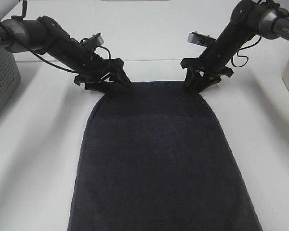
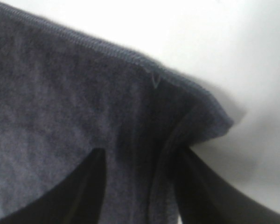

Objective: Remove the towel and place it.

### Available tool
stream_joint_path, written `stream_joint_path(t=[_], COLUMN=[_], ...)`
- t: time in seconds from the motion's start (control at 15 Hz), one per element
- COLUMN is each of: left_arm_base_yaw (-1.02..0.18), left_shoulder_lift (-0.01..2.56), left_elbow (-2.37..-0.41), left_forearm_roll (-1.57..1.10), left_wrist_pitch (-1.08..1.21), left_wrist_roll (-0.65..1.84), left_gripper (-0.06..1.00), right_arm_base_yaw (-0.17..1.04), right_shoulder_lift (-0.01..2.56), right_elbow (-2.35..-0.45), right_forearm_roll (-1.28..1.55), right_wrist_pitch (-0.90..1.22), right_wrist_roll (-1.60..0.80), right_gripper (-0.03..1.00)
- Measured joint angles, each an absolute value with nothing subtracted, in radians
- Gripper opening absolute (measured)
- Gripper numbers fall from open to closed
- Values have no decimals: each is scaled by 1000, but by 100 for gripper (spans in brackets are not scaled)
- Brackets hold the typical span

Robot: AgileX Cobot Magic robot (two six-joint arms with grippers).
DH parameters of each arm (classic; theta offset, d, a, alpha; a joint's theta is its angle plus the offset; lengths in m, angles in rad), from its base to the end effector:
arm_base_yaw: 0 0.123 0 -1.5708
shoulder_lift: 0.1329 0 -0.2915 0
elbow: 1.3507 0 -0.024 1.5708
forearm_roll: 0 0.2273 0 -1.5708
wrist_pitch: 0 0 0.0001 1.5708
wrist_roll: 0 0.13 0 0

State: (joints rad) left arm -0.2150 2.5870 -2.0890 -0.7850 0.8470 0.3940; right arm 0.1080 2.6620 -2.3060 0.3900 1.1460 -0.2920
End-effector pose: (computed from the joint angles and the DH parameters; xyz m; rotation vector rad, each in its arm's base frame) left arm 0.5082 -0.1815 0.0760 0.2201 2.6457 -0.8752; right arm 0.5142 0.1011 0.0650 -0.3852 2.8843 0.5178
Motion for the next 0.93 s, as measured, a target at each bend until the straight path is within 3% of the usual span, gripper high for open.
stream_joint_path(t=[0.13,0.27,0.4,0.67,0.93], left_arm_base_yaw=[-221,-222,-222,-222,-222], left_shoulder_lift=[2591,2597,2600,2602,2607], left_elbow=[-2089,-2089,-2089,-2112,-2268], left_forearm_roll=[-771,-741,-732,-681,-638], left_wrist_pitch=[847,847,847,839,778], left_wrist_roll=[387,387,407,421,452], left_gripper=[52,25,5,2,1], right_arm_base_yaw=[111,111,111,111,112], right_shoulder_lift=[2664,2665,2665,2666,2689], right_elbow=[-2306,-2306,-2306,-2310,-2386], right_forearm_roll=[371,364,364,373,351], right_wrist_pitch=[1113,1101,1100,1079,985], right_wrist_roll=[-265,-263,-263,-240,-237], right_gripper=[19,1,1,1,1])
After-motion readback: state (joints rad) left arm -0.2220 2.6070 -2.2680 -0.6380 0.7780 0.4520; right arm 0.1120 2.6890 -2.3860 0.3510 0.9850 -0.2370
